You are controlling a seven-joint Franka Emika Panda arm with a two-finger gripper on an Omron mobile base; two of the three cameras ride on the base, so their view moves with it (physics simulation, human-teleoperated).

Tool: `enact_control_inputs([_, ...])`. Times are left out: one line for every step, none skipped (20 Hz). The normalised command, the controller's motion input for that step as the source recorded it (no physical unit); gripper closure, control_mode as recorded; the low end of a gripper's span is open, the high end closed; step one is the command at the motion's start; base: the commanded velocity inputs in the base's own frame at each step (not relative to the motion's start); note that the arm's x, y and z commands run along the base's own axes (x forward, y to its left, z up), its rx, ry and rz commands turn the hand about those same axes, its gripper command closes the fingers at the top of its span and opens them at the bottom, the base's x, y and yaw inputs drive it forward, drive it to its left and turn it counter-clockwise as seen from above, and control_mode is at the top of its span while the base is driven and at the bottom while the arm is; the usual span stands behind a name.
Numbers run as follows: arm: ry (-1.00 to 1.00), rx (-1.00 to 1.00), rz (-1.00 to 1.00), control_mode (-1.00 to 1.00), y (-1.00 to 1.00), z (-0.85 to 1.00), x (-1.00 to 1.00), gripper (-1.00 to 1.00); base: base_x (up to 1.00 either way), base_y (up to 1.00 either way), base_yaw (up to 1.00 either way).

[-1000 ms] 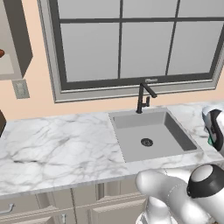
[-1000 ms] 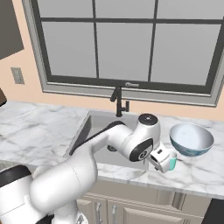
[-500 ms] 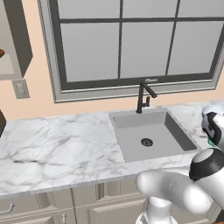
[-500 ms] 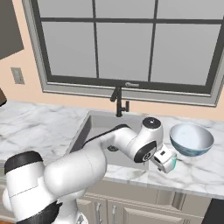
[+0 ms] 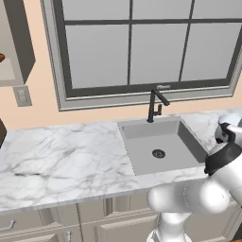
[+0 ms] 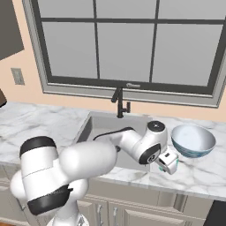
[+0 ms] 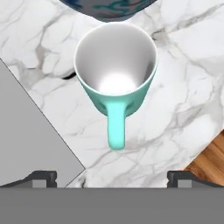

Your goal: Pick the mug and place it in the sink. Pick the bowl and place it in the open cabinet and then close the cabinet.

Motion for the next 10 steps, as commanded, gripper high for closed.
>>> enact_control_inputs([0.00, 0.00, 0.00, -1.00, -0.24, -0.13, 0.26, -1.00, 0.00, 0.00, 0.00])
enact_control_inputs([0.00, 0.00, 0.00, -1.00, -0.25, -0.12, 0.26, -1.00, 0.00, 0.00, 0.00])
enact_control_inputs([0.00, 0.00, 0.00, -1.00, -0.27, -0.12, 0.24, -1.00, 0.00, 0.00, 0.00])
enact_control_inputs([0.00, 0.00, 0.00, -1.00, -0.23, -0.13, 0.26, -1.00, 0.00, 0.00, 0.00])
enact_control_inputs([0.00, 0.00, 0.00, -1.00, -0.20, -0.14, 0.24, -1.00, 0.00, 0.00, 0.00])
enact_control_inputs([0.00, 0.00, 0.00, -1.00, -0.18, -0.16, 0.24, -1.00, 0.00, 0.00, 0.00])
enact_control_inputs([0.00, 0.00, 0.00, -1.00, -0.17, -0.16, 0.25, -1.00, 0.00, 0.00, 0.00])
enact_control_inputs([0.00, 0.00, 0.00, -1.00, -0.16, -0.18, 0.25, -1.00, 0.00, 0.00, 0.00])
enact_control_inputs([0.00, 0.00, 0.00, -1.00, -0.17, -0.17, 0.23, -1.00, 0.00, 0.00, 0.00])
enact_control_inputs([0.00, 0.00, 0.00, -1.00, -0.14, -0.16, 0.21, -1.00, 0.00, 0.00, 0.00])
